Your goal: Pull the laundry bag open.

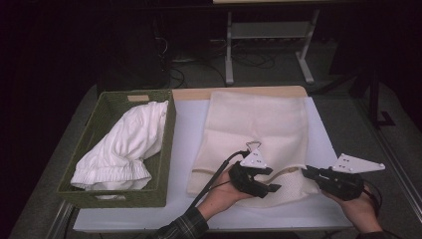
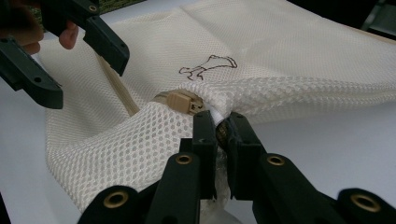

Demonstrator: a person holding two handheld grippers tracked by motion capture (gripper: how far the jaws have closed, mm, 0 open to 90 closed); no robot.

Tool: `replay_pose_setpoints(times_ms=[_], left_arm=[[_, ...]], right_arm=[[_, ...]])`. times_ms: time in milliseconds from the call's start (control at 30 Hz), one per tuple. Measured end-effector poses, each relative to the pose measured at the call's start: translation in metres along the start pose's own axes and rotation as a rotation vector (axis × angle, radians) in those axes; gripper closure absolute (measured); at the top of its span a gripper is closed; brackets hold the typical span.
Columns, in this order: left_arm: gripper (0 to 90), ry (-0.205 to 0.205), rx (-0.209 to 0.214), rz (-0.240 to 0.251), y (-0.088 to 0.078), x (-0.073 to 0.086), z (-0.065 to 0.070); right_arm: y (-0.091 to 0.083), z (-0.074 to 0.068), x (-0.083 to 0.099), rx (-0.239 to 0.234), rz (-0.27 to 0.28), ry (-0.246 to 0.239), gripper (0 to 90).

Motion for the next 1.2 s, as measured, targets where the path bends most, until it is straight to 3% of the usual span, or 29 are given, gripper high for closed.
replay_pose_setpoints(times_ms=[300,467,800,1200], left_arm=[[57.5,0.018,0.015,0.015,0.013,-0.02,0.0],[64.8,0.019,0.027,-0.003,0.023,-0.025,-0.001],[66.5,-0.003,0.009,-0.017,0.028,-0.023,-0.007],[72.1,-0.026,0.031,-0.012,0.038,-0.026,-0.007]], right_arm=[[0.0,-0.001,0.0,0.002,0.003,-0.005,83.0],[-0.001,-0.002,-0.001,-0.001,0.011,-0.012,83.1],[-0.003,-0.003,-0.001,-0.006,0.018,-0.016,83.1],[-0.004,-0.004,-0.002,-0.002,0.03,-0.023,83.2]])
Point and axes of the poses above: each handheld gripper's, and its own axes: y roughly forward along the jaws, x roughly out of its underside, z roughly to its right, the point moved 5 cm from there along y, roughly forward along the jaws, and after that the axes turned 7 degrees about -z, right-handed, at the moved point
